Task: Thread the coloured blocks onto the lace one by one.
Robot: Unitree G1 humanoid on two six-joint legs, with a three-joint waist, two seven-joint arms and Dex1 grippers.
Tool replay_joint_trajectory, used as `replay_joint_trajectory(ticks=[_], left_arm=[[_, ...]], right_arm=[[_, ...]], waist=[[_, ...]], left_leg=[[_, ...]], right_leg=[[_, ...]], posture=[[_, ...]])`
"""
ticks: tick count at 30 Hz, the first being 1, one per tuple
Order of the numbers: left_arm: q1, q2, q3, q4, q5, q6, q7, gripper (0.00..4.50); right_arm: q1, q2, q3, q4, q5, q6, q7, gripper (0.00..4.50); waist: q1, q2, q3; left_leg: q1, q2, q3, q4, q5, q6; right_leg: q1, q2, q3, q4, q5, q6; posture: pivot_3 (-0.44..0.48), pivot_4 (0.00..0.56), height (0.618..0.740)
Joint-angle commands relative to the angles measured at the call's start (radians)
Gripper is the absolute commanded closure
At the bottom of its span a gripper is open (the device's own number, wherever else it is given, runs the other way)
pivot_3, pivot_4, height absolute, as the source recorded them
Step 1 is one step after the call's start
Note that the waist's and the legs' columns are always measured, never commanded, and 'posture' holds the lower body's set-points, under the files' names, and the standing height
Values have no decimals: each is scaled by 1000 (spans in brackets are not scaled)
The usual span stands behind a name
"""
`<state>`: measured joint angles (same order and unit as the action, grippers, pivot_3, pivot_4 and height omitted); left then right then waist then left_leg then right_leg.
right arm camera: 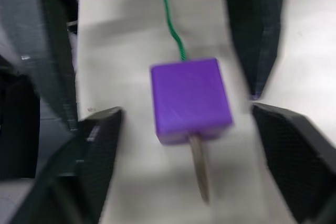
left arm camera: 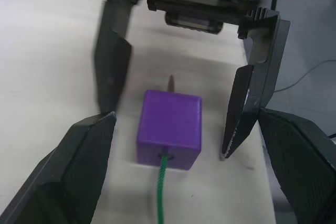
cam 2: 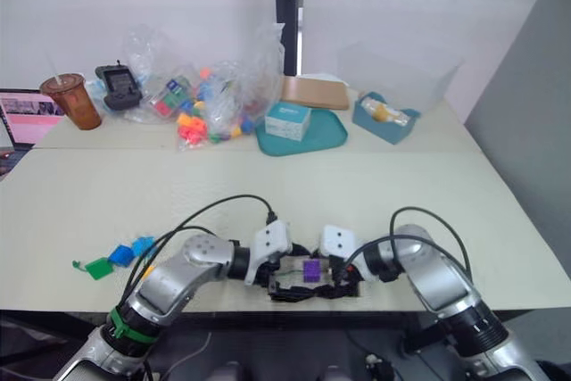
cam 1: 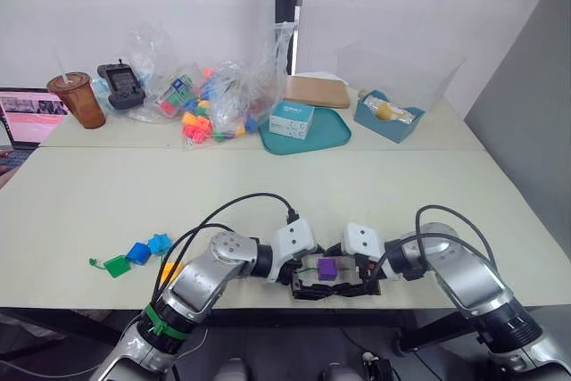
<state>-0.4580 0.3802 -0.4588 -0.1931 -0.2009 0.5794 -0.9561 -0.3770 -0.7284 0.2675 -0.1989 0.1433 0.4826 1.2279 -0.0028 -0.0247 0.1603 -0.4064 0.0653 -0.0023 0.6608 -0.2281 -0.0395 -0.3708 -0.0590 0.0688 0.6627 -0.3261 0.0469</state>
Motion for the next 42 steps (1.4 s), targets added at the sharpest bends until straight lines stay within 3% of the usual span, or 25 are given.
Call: replay_joint_trajectory(ticks=[1,4,14,15,19,22,33,42], left_arm=[[-31,-25,-24,56,35,-44,15,0],[-50,-45,-36,115,60,-70,18,0],[-43,-15,-49,123,60,-92,-50,3142],[-42,-13,-49,121,60,-91,-53,3303],[-40,-7,-49,119,63,-91,-60,3302],[-39,-4,-51,114,61,-92,-71,3302],[-36,54,-61,81,65,-71,-120,3302],[-12,107,-10,36,61,-37,-87,3302]], right_arm=[[6,-50,-69,-51,54,-21,26,26],[16,-77,-77,-23,59,-51,33,26],[3,-61,-36,33,27,-122,20,0],[4,-60,-27,34,18,-131,19,0],[5,-51,2,41,-6,-150,9,0],[7,-49,15,50,-18,-167,8,773],[1,-67,23,83,-35,-209,23,4497],[-27,-35,41,64,-19,-196,31,4500]], waist=[[3,0,0],[3,0,0],[4,0,0],[4,0,0],[3,0,0],[3,0,0],[1,0,0],[-7,0,0]], left_leg=[[0,0,0,0,0,0],[0,0,0,0,0,0],[0,0,0,0,0,0],[0,0,0,0,0,0],[0,0,0,0,0,0],[1,0,0,0,0,0],[2,0,0,0,0,0],[2,1,0,0,0,0]], right_leg=[[0,0,0,0,0,0],[0,0,0,0,0,0],[0,0,0,0,0,0],[0,0,0,0,0,0],[0,0,0,0,0,0],[0,0,0,0,0,0],[1,0,0,1,0,0],[1,1,0,1,0,0]], posture=[[0,150,740],[0,150,740],[0,150,740],[0,150,740],[0,150,740],[0,150,740],[0,150,740],[0,150,740]])
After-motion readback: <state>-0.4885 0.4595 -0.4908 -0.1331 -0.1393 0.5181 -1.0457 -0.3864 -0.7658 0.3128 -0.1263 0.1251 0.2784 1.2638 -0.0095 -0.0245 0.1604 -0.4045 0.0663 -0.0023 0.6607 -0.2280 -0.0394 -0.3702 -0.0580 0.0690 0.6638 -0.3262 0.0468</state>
